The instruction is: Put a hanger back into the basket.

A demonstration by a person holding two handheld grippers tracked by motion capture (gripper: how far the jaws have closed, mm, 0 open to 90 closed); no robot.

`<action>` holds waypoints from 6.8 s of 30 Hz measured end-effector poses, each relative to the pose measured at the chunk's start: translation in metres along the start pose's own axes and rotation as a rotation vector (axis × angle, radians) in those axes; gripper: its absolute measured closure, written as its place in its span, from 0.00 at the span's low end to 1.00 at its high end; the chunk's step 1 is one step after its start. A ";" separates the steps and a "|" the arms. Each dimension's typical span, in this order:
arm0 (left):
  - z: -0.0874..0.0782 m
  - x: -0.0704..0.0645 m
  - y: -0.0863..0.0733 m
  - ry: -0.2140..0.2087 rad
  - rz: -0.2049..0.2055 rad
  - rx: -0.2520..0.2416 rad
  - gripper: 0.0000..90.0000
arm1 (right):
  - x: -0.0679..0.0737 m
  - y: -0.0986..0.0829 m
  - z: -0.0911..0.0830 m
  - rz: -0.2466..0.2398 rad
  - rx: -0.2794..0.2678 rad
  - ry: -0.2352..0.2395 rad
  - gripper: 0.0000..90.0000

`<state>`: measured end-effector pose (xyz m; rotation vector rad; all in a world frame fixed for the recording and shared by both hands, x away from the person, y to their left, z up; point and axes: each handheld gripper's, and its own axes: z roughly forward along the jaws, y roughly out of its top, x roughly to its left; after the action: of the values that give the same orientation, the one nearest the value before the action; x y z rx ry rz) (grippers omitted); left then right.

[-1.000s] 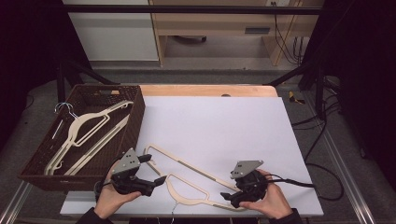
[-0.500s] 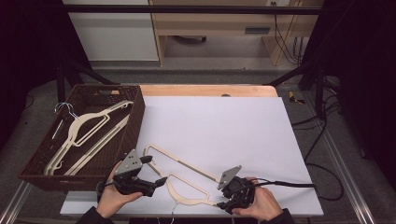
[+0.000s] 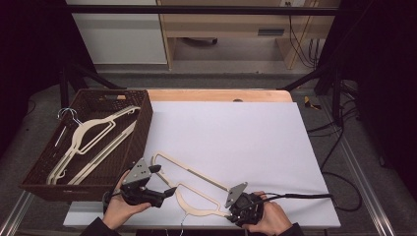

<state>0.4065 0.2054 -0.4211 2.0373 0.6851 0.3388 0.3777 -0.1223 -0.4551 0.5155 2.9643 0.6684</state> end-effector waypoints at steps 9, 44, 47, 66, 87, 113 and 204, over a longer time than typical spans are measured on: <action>0.000 0.000 0.000 -0.002 0.003 0.002 0.10 | -0.001 0.001 0.001 0.005 0.013 0.017 0.88; 0.091 -0.082 0.005 -0.308 0.291 0.311 0.46 | -0.010 0.005 -0.023 0.038 -0.056 0.071 0.89; 0.098 -0.084 0.003 -0.308 0.304 0.331 0.54 | -0.010 0.004 -0.023 0.031 -0.058 0.075 0.89; 0.086 -0.081 0.026 -0.302 0.399 0.334 0.82 | -0.009 0.003 -0.026 0.010 -0.096 0.046 0.84; 0.088 -0.082 0.061 -0.302 0.373 0.390 0.84 | -0.008 0.003 -0.012 -0.151 -0.243 -0.101 0.89; -0.026 -0.001 0.057 -0.136 0.242 0.057 0.27 | -0.019 0.002 -0.032 -0.199 -0.235 -0.120 0.91; -0.085 0.029 0.121 0.050 0.129 -0.037 0.96 | -0.053 -0.051 -0.103 0.361 -0.706 -0.346 0.08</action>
<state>0.4291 0.2315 -0.2744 2.0479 0.5747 0.4748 0.3984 -0.2249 -0.3848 0.9643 2.1280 1.3995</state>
